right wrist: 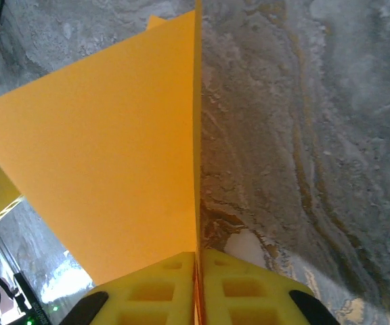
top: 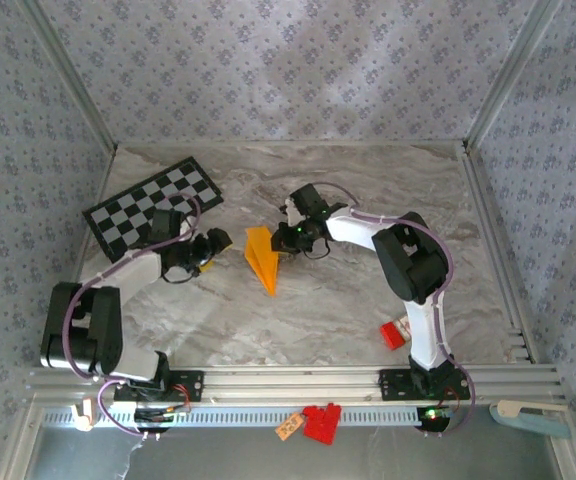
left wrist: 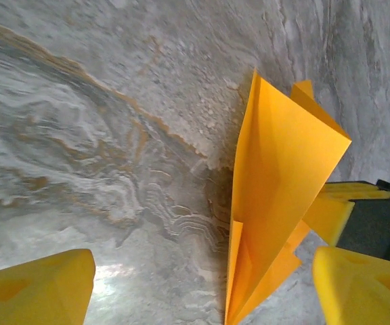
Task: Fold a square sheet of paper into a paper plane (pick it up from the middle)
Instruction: Turn over the paper plane at the center of the table.
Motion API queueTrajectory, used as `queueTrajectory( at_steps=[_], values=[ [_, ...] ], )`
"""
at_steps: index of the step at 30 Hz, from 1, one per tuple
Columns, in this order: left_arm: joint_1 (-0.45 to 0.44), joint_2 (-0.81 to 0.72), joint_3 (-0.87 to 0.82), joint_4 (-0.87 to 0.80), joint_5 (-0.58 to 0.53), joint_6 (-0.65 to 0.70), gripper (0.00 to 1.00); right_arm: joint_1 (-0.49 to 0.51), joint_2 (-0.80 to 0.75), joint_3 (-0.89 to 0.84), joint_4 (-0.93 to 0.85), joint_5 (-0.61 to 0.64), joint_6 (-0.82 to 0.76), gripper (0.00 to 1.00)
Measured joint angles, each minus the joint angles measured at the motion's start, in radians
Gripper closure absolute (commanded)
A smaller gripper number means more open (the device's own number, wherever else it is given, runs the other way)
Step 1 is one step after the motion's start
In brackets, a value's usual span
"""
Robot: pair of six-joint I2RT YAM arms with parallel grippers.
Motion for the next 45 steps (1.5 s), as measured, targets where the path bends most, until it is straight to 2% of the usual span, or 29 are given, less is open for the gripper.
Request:
queueTrajectory(
  at_steps=[4,15,23,31,39,42,45],
  values=[
    [-0.053,0.037,0.0,0.033,0.031,-0.004,0.22,-0.006,0.0,-0.018,0.019,-0.004,0.008,0.84],
    [-0.134,0.162,0.037,0.076,0.055,-0.034,0.56,-0.009,0.0,-0.022,0.039,-0.011,0.012,0.9],
    [-0.153,0.239,0.08,0.124,0.069,-0.058,0.73,-0.013,0.0,-0.024,0.042,-0.011,0.012,0.92],
    [-0.153,0.259,0.093,0.133,0.061,-0.077,0.96,-0.02,0.0,-0.029,0.05,-0.011,0.019,0.94],
    [-0.152,0.243,0.082,0.146,0.003,-0.106,1.0,-0.042,-0.01,-0.077,0.082,-0.007,0.037,0.95],
    [-0.151,0.226,0.073,0.147,-0.014,-0.117,0.95,-0.048,-0.014,-0.087,0.092,-0.006,0.05,0.95],
    [-0.151,0.224,0.071,0.146,-0.019,-0.129,0.83,-0.047,-0.014,-0.09,0.1,-0.007,0.061,0.95]
  ],
)
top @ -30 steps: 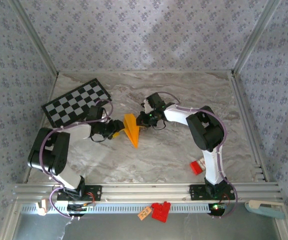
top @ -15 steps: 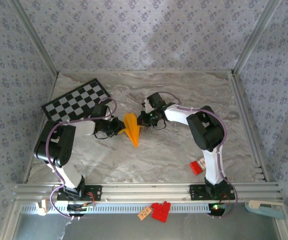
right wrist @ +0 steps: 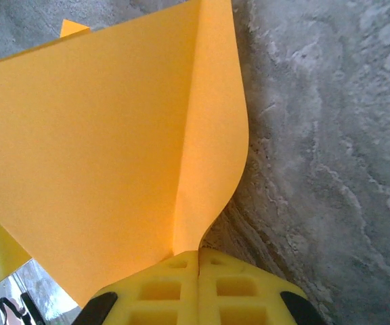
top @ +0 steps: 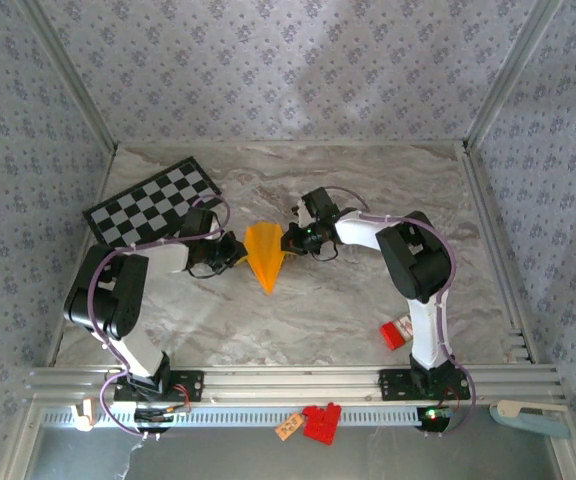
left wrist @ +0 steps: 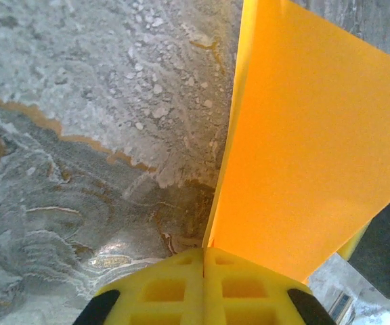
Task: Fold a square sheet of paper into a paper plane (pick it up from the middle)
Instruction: Turn over the paper plane at the center of the table, then move the paper plane to the top-center of the table.
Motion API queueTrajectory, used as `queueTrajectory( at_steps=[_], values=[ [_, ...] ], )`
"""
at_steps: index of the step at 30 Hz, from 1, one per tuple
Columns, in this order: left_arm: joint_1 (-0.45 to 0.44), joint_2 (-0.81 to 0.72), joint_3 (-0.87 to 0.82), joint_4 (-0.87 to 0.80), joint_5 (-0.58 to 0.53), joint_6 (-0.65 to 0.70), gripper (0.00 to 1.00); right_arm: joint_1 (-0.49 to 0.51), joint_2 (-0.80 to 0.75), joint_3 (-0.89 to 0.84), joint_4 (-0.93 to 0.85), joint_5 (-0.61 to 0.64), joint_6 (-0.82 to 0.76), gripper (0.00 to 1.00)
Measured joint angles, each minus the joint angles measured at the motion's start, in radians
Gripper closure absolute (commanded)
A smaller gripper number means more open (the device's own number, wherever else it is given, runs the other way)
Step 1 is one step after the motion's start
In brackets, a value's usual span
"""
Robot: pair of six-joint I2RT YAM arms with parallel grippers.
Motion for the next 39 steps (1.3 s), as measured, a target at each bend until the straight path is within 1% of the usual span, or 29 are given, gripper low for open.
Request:
queueTrajectory(
  at_steps=[1,3,7,10,12,16,19,29,34,39],
  values=[
    [0.0,-0.002,-0.001,-0.003,-0.005,-0.004,0.77,0.0,0.0,0.0,0.002,0.0,0.003,0.95],
    [0.0,-0.018,-0.003,-0.016,-0.021,-0.006,0.71,0.0,0.0,0.0,0.007,-0.002,0.012,0.95],
    [-0.002,-0.1,-0.004,-0.066,-0.053,-0.001,0.65,0.0,0.0,0.0,0.013,-0.004,0.022,0.95],
    [-0.02,-0.162,-0.003,-0.081,-0.063,-0.002,0.64,0.0,0.0,0.0,0.013,-0.004,0.026,0.95],
    [-0.052,-0.184,-0.003,-0.082,-0.064,-0.009,0.64,0.0,0.0,0.0,0.013,-0.004,0.027,0.95],
    [-0.127,-0.185,-0.004,-0.084,-0.063,-0.028,0.61,0.0,0.0,0.0,0.013,-0.004,0.031,0.95],
    [-0.164,-0.168,-0.004,-0.084,-0.063,-0.031,0.6,0.002,0.0,0.0,0.013,-0.004,0.036,0.95],
    [-0.183,-0.089,0.021,-0.117,-0.079,-0.02,0.59,0.002,0.0,0.0,0.013,-0.006,0.037,0.95],
    [-0.183,-0.066,0.031,-0.111,-0.078,-0.021,0.64,0.002,0.0,0.0,0.013,-0.01,0.037,0.95],
    [-0.183,-0.043,0.04,-0.109,-0.078,-0.021,0.63,0.002,0.0,0.0,0.013,-0.011,0.037,0.95]
  ],
)
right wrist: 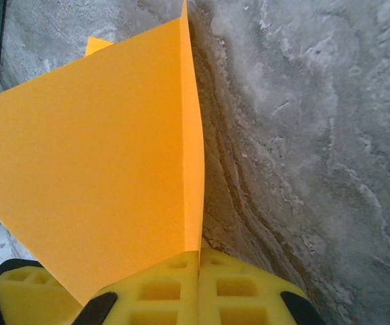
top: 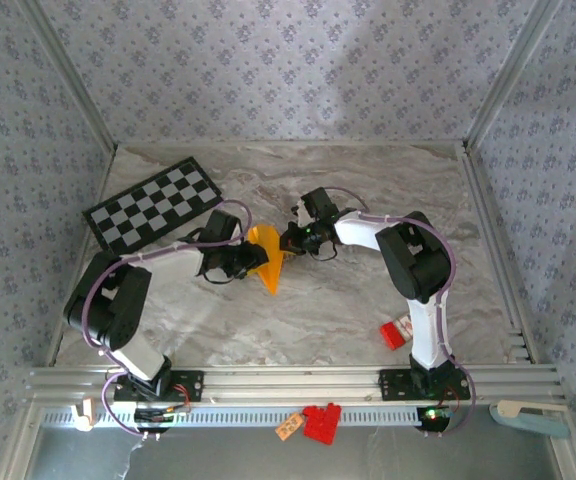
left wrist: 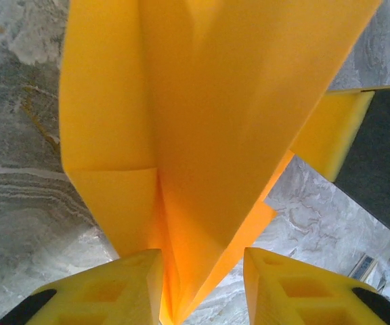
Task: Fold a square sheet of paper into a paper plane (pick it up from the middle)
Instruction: Move the paper plane to the top-center of the table.
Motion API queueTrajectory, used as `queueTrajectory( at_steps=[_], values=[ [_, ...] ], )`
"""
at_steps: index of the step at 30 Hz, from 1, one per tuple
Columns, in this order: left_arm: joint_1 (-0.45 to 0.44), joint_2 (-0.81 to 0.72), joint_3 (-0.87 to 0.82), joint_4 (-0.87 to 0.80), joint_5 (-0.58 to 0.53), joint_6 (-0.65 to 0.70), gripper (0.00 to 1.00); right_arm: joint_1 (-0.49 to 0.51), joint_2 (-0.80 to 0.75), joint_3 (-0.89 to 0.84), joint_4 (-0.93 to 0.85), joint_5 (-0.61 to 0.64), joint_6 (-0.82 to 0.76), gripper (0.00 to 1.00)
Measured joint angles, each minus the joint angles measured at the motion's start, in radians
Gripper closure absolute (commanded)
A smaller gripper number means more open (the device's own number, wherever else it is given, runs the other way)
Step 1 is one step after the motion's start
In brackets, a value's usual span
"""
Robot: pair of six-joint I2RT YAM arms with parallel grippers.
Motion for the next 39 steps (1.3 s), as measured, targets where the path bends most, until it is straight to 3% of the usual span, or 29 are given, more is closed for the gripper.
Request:
queueTrajectory(
  at_steps=[22,39],
  values=[
    [-0.075,0.057,0.078,-0.037,-0.031,0.062,0.53,0.029,-0.013,0.048,-0.048,-0.011,0.054,0.96],
    [-0.079,0.08,0.087,-0.114,-0.124,0.074,0.72,0.031,-0.013,0.059,-0.079,-0.011,0.06,0.97]
  ],
)
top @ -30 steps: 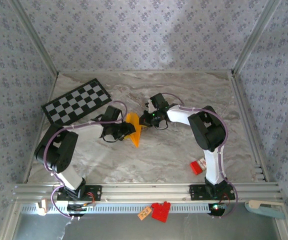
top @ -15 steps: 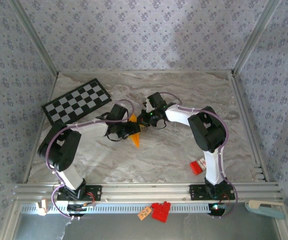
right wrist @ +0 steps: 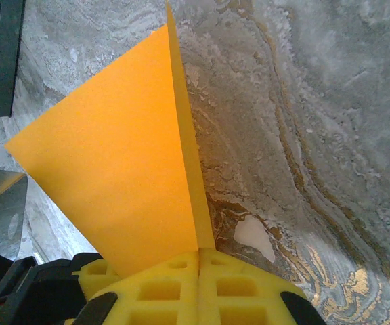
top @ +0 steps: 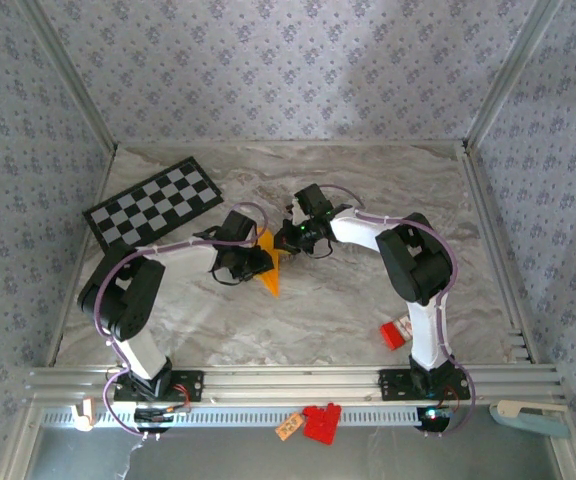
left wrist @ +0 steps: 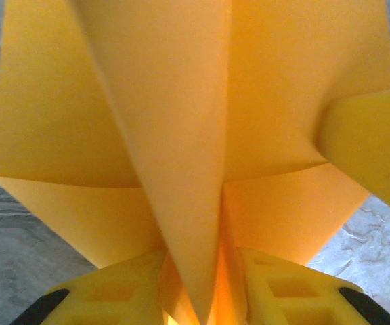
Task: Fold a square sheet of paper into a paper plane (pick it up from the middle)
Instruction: Move the paper plane to the top-center of the table.
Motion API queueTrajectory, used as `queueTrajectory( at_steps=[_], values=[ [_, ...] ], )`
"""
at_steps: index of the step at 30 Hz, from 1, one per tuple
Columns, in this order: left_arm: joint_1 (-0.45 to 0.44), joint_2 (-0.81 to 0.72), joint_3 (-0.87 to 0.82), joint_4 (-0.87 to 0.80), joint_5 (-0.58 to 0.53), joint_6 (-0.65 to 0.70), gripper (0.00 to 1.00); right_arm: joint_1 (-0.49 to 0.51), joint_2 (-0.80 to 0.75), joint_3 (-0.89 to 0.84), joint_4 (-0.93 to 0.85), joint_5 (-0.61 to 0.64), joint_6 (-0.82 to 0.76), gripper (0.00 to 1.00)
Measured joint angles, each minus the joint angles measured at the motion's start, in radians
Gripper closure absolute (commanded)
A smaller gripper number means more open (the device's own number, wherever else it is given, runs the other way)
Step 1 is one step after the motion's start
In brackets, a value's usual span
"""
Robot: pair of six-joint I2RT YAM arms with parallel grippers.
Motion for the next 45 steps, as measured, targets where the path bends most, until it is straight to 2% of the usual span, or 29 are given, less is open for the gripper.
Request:
queueTrajectory(
  at_steps=[12,15,19,27,34,39,45],
  values=[
    [0.0,0.006,0.021,-0.021,-0.005,-0.001,0.81,0.0,0.0,0.0,-0.007,0.0,0.0,0.97],
    [0.0,0.01,0.025,-0.021,-0.003,-0.001,0.84,0.0,0.0,0.001,-0.008,0.0,0.0,0.94],
    [0.0,0.01,0.034,-0.026,-0.004,0.002,0.9,-0.001,0.0,0.001,-0.01,0.003,0.003,0.85],
    [0.0,0.011,0.112,-0.109,-0.051,0.055,0.96,-0.045,-0.097,0.0,-0.08,0.108,-0.026,0.52],
    [0.0,0.128,0.369,-0.268,-0.153,0.154,0.96,-0.131,-0.324,-0.077,-0.104,0.329,-0.1,0.35],
    [0.0,0.259,0.567,-0.358,-0.243,0.191,0.95,-0.165,-0.439,-0.159,-0.118,0.464,-0.144,0.34],
    [-0.005,0.403,0.753,-0.424,-0.3,0.198,0.94,-0.213,-0.451,-0.193,-0.134,0.491,-0.162,0.35]
  ],
)
